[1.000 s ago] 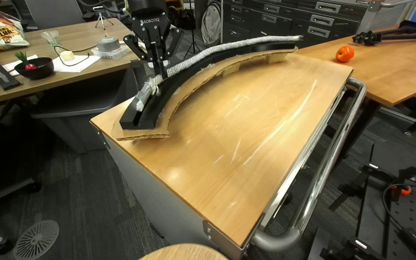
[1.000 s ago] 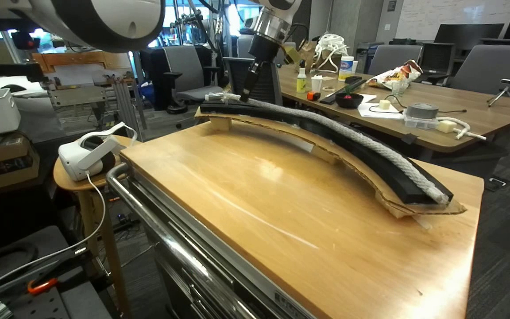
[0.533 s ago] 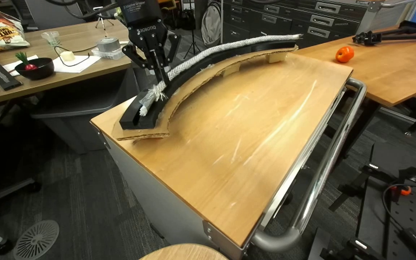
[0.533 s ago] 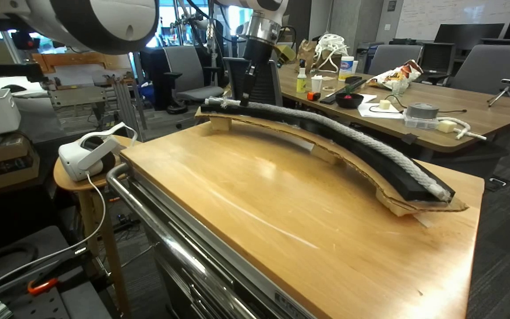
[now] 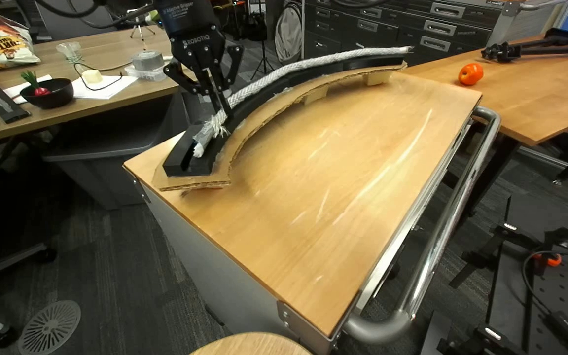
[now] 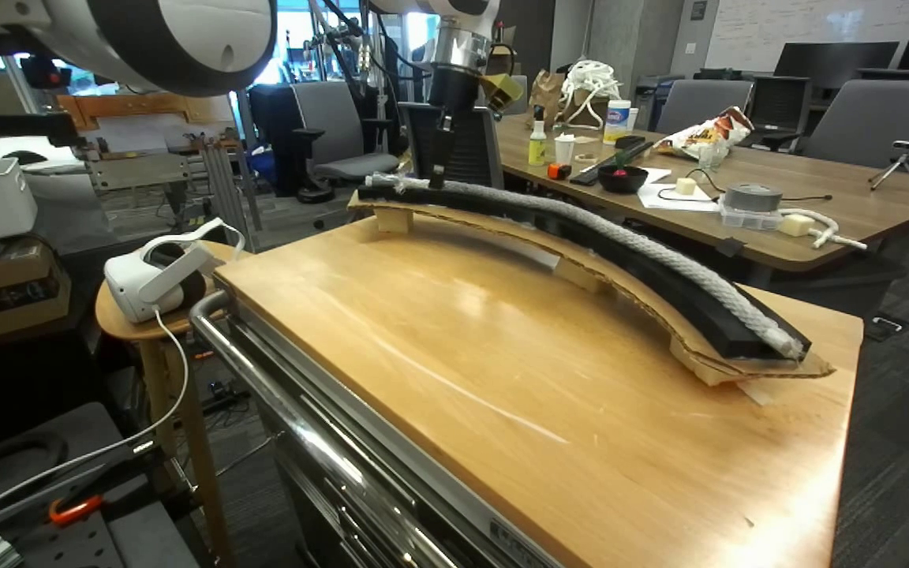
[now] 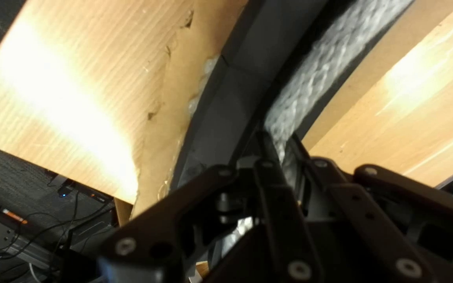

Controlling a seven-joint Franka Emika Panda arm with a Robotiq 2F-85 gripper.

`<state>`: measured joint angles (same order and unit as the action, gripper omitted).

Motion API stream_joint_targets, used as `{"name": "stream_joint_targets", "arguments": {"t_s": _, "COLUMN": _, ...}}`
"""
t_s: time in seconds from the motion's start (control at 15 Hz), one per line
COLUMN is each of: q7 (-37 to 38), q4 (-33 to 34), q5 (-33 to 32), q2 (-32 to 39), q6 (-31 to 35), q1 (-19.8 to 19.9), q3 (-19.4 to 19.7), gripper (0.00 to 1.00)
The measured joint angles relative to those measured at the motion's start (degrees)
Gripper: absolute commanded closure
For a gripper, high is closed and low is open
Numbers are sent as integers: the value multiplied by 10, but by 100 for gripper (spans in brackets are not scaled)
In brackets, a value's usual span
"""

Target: Put the white rope on the black board

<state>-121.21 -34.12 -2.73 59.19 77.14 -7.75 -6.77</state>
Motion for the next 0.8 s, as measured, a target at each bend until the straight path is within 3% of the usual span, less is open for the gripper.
{"name": "stream_joint_targets", "arguments": {"t_s": 0.8, "q7": -14, "q4": 4, "q5": -4, "q2": 0, "q6": -1, "q1": -3, "q3": 0, "gripper": 91}}
